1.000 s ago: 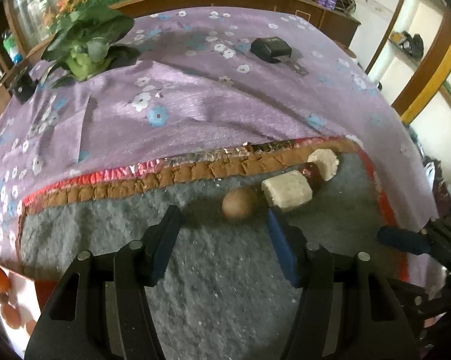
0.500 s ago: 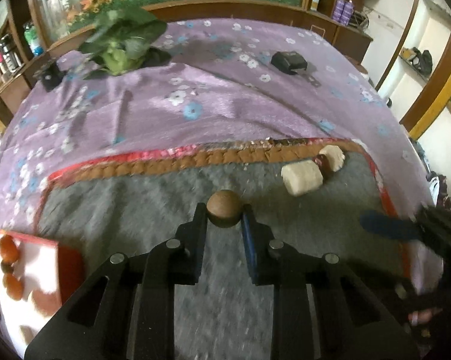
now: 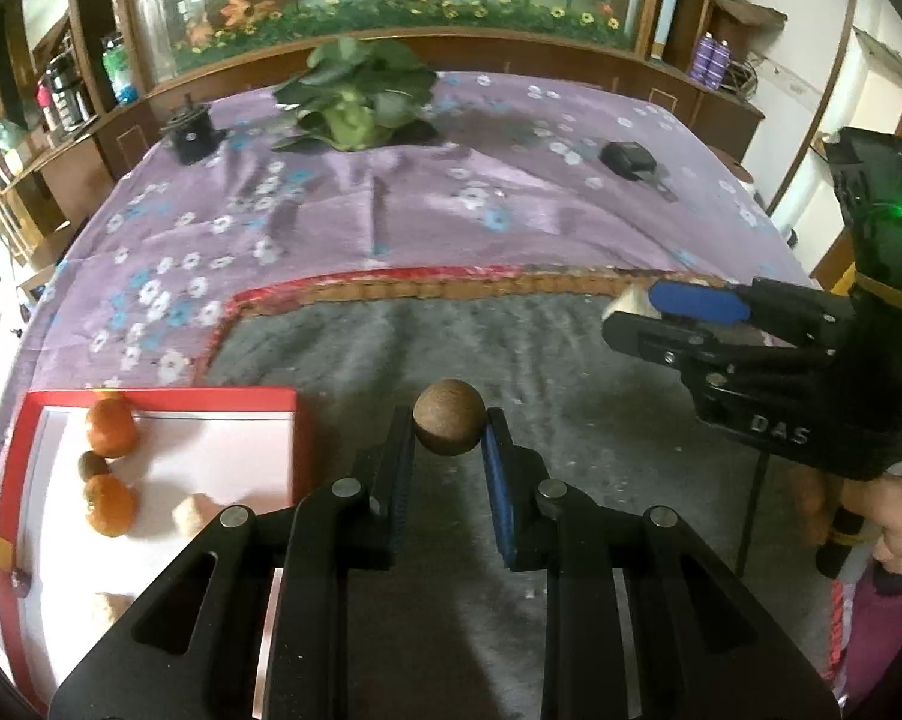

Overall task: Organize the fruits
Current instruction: 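Grasp a pale cube with the right tool while the left tool holds the kiwi, then carry the kiwi and pale cube over the white tray with both tools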

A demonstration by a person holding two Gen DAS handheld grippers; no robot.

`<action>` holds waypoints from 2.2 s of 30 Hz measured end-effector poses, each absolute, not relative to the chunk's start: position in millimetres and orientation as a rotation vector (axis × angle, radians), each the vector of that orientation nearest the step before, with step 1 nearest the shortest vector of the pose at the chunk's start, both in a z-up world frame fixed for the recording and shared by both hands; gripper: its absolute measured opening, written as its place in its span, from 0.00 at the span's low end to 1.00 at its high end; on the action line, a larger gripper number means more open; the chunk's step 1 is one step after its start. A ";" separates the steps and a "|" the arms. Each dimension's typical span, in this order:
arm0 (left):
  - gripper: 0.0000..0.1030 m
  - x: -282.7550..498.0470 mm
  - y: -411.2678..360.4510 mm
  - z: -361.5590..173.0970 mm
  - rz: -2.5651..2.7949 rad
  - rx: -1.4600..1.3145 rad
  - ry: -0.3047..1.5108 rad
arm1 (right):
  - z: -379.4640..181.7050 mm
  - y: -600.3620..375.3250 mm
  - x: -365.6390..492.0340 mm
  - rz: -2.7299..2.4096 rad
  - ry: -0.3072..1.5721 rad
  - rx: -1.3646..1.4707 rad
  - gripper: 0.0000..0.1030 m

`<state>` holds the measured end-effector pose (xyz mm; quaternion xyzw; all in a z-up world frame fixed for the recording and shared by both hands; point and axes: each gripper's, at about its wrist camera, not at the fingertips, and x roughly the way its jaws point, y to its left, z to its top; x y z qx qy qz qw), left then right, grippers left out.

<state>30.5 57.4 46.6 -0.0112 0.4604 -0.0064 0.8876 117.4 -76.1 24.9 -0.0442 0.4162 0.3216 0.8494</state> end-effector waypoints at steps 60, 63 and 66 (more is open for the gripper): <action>0.21 -90.9 212.4 56.9 0.297 -0.226 0.877 | 57.2 74.0 -36.3 0.954 0.809 -0.277 0.27; 0.21 -91.4 224.2 53.2 0.320 -0.246 0.880 | 53.8 85.8 -38.3 0.967 0.817 -0.297 0.27; 0.21 -91.0 232.6 49.9 0.338 -0.260 0.884 | 52.5 94.5 -37.7 0.986 0.827 -0.295 0.27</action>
